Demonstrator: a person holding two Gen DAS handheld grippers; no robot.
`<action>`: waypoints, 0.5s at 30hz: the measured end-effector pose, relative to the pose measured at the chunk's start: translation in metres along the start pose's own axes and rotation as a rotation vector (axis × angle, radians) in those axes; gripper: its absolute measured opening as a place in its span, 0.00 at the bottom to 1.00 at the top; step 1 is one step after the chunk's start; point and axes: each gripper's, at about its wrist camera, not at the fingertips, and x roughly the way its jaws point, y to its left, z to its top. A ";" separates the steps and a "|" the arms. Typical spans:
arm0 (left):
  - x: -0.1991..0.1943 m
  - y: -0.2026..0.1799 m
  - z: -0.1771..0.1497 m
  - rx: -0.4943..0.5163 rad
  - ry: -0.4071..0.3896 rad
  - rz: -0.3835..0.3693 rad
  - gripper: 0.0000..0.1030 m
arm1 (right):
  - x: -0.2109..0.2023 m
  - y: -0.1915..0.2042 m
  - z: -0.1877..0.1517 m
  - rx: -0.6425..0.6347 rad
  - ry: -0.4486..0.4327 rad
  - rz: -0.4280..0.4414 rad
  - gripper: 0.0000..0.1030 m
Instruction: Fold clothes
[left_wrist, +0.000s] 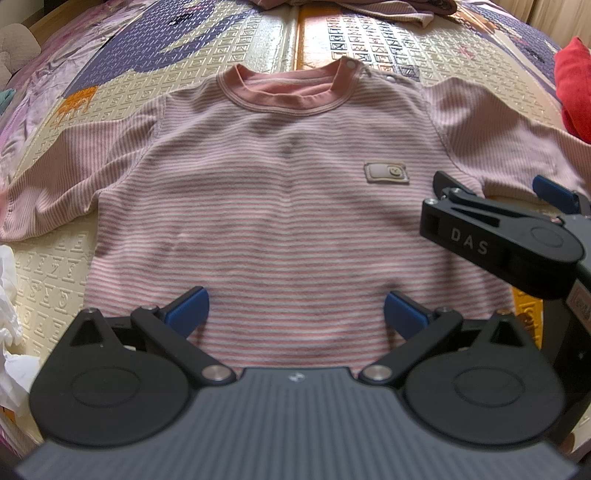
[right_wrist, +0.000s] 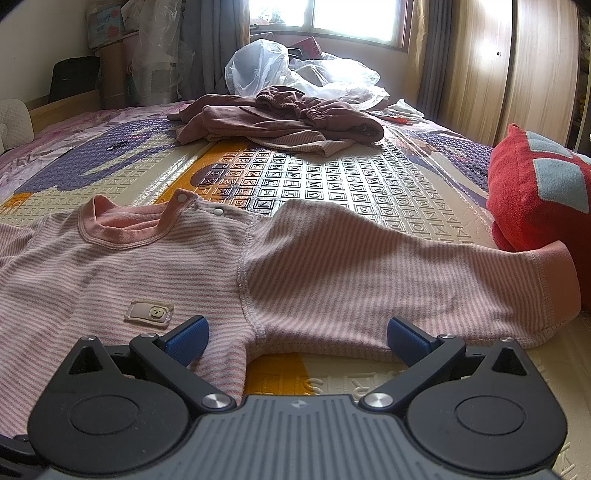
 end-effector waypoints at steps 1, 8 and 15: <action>0.000 0.000 0.000 0.000 0.000 0.000 1.00 | 0.000 0.000 0.000 0.000 0.000 0.000 1.00; -0.001 0.001 0.002 0.005 0.010 -0.004 1.00 | 0.000 0.000 0.000 0.002 -0.001 0.001 1.00; -0.002 -0.004 0.002 0.023 -0.003 0.011 1.00 | 0.001 -0.001 0.000 0.003 -0.002 0.002 1.00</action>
